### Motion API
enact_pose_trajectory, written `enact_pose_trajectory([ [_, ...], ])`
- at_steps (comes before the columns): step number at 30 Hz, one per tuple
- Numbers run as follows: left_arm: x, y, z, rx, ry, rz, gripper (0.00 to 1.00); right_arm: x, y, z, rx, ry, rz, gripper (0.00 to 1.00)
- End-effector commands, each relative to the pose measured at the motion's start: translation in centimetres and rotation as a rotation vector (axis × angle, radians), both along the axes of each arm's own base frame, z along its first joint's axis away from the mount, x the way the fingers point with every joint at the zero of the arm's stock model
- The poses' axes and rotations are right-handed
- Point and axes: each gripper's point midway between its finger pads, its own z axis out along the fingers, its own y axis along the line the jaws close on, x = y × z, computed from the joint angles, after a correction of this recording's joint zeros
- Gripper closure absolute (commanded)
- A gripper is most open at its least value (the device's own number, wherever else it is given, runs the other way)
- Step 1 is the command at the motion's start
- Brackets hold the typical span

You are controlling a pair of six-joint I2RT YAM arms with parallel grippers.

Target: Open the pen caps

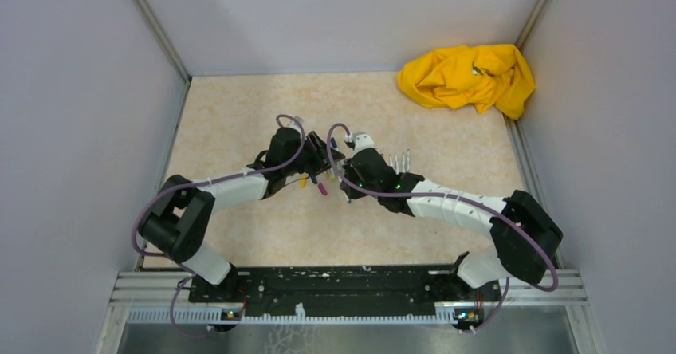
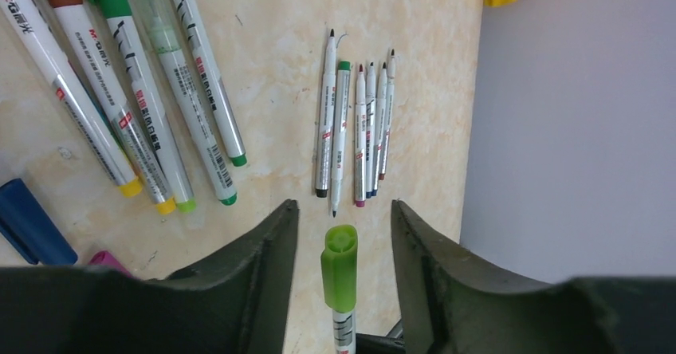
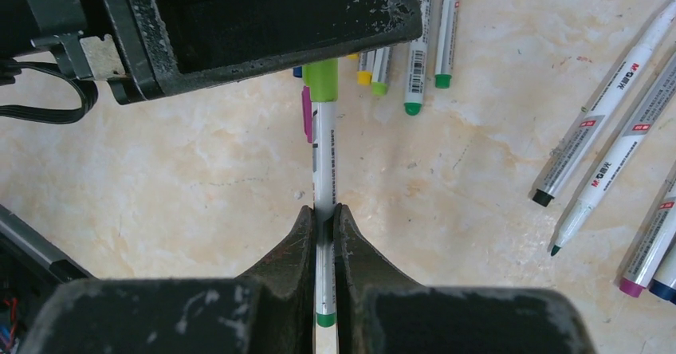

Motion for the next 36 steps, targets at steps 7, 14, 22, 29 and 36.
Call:
enact_pose_trajectory([
  [7,-0.2,-0.7,0.6,-0.041,-0.031,-0.022,0.69,0.2,1.5,2.7,0.098,-0.051,0.011,1.0],
  [14,-0.6,-0.7,0.3,-0.042,-0.04,-0.04,1.0,0.2,1.1,2.7,0.093,-0.062,-0.001,1.0],
  [22,-1.1,-1.1,0.4,-0.04,-0.061,-0.075,1.0,0.5,1.7,3.5,0.115,-0.091,0.017,0.79],
  [29,-1.4,-1.6,0.9,-0.05,-0.072,-0.102,1.0,1.0,2.2,3.6,0.102,-0.094,0.021,0.72],
  [36,-1.6,-1.8,1.5,-0.065,-0.085,-0.112,1.0,1.7,2.4,2.9,0.069,-0.091,0.013,0.75],
])
